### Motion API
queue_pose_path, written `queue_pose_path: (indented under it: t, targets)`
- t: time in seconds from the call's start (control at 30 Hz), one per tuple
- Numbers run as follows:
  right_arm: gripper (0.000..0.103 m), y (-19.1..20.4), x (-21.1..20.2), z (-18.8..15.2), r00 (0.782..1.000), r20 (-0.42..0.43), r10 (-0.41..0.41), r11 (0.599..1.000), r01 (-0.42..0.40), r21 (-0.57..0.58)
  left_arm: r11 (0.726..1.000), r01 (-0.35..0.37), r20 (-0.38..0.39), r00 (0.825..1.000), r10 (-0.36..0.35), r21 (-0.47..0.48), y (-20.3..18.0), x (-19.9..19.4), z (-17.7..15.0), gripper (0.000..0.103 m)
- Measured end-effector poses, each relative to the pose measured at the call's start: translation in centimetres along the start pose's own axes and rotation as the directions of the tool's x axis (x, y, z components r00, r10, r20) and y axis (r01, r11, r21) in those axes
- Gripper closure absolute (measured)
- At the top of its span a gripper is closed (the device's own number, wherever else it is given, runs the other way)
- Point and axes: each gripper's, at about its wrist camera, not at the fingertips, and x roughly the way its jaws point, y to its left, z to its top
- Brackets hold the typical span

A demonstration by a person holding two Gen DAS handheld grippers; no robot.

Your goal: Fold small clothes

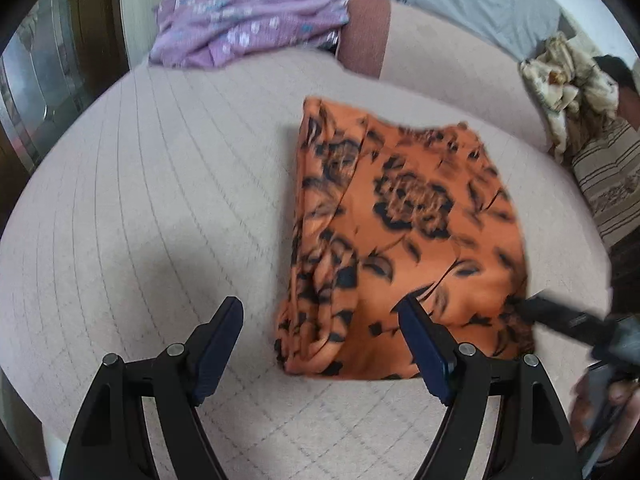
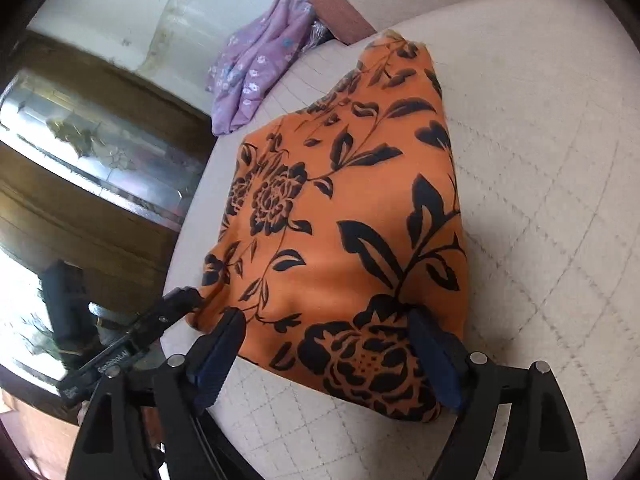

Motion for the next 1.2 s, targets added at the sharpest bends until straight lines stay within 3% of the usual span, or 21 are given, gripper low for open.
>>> queue_pose_path:
  t: [0.13,0.3,0.4,0.47,0.53,0.6,0.63,0.67,0.7,0.77,0.87,1.2]
  targets:
    - [0.018,0.5,-3.1,0.8,0.994,0.097,0.045,0.999,-0.044,-0.016,0.998,0.06,0.106,0.993,-0.058,-0.023,1.8,-1.5,1.4,0.022]
    - [0.016,-3.5,-3.8,3.9,0.989,0.145,-0.008,0.997,-0.003,0.075,0.982,0.175,0.084,0.982,-0.168,-0.074,5.8,1.4,4.8,0.016]
    - [0.017,-5.6,-1.6,6.0,0.993,0.119,0.005,0.991,-0.021,0.131,0.961,0.242,0.019,0.97,-0.241,-0.133,7.2,5.2,6.1,0.016]
    - [0.017,-6.0,0.4,6.9,0.997,0.081,0.017,0.989,-0.028,0.143,0.935,0.311,-0.016,0.948,-0.318,-0.174,7.6,7.2,6.3,0.016]
    - [0.017,-5.7,2.6,7.3,0.998,0.038,0.052,0.99,-0.056,0.131,0.924,0.329,-0.046,0.938,-0.344,-0.197,7.5,8.6,6.0,0.016]
    - [0.022,-5.4,4.1,7.4,0.998,0.004,0.07,0.99,-0.07,0.123,0.927,0.33,-0.034,0.94,-0.341,-0.179,7.3,8.4,5.8,0.018]
    - [0.041,-5.1,4.7,7.4,0.998,-0.002,0.068,0.991,-0.068,0.114,0.934,0.316,-0.046,0.944,-0.328,-0.164,7.0,8.4,5.9,0.027]
    - [0.052,-4.8,5.3,7.4,0.999,-0.03,0.036,0.993,-0.033,0.112,0.938,0.314,-0.065,0.943,-0.326,-0.148,6.8,8.5,5.9,0.057]
    - [0.054,-4.9,5.7,7.6,0.999,-0.037,0.027,0.993,-0.022,0.114,0.927,0.341,-0.088,0.93,-0.357,-0.156,6.6,8.7,6.0,0.06]
    - [0.063,-4.5,5.6,7.9,0.999,-0.048,0.018,0.995,-0.013,0.103,0.925,0.34,-0.085,0.93,-0.358,-0.17,6.6,8.4,6.1,0.068]
    - [0.065,-2.7,4.3,8.1,0.999,-0.041,0.01,0.999,-0.008,0.045,0.921,0.348,-0.044,0.932,-0.361,-0.176,6.8,6.9,5.9,0.076]
    - [0.066,0.5,-5.9,9.7,0.996,0.078,0.053,0.994,-0.045,-0.097,0.883,0.463,0.127,0.883,-0.452,-0.078,3.3,-3.0,7.0,0.076]
